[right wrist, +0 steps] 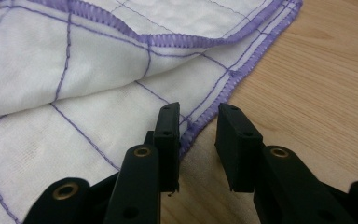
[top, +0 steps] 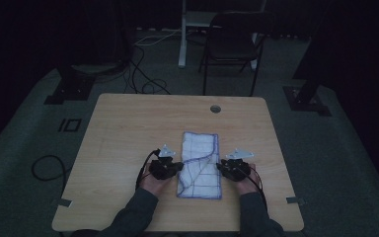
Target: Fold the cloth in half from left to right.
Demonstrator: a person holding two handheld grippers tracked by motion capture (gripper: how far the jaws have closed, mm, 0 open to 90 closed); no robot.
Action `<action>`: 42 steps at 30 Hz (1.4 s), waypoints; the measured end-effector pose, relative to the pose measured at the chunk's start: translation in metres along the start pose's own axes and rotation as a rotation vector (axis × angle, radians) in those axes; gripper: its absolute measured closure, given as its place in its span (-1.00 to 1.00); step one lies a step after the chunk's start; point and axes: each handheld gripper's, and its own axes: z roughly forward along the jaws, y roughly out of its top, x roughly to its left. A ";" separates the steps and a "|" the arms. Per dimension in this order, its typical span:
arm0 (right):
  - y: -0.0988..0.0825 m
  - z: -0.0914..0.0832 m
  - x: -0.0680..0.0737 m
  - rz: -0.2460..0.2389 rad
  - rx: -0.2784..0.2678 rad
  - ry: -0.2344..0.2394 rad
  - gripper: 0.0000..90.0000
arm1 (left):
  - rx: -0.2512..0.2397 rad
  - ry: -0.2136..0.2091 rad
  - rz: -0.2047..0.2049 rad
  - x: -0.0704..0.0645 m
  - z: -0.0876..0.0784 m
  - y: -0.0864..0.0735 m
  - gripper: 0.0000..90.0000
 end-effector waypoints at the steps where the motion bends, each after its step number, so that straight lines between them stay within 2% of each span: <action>1: 0.000 0.000 0.000 0.000 0.000 0.000 0.57 | -0.001 -0.005 0.003 -0.001 0.000 0.001 0.93; 8: 0.000 0.000 0.000 0.000 -0.001 0.000 0.56 | -0.005 -0.037 0.035 -0.014 0.000 0.006 0.93; 26: 0.000 0.000 0.000 -0.001 -0.001 0.001 0.56 | 0.003 -0.145 0.144 -0.059 0.015 0.024 0.93; 34: 0.000 0.000 0.000 0.001 -0.001 0.002 0.56 | -0.002 -0.193 0.166 -0.075 0.019 0.027 0.93; 42: 0.000 0.000 0.000 0.004 -0.003 0.003 0.56 | -0.026 -0.221 0.194 -0.092 0.016 0.029 0.94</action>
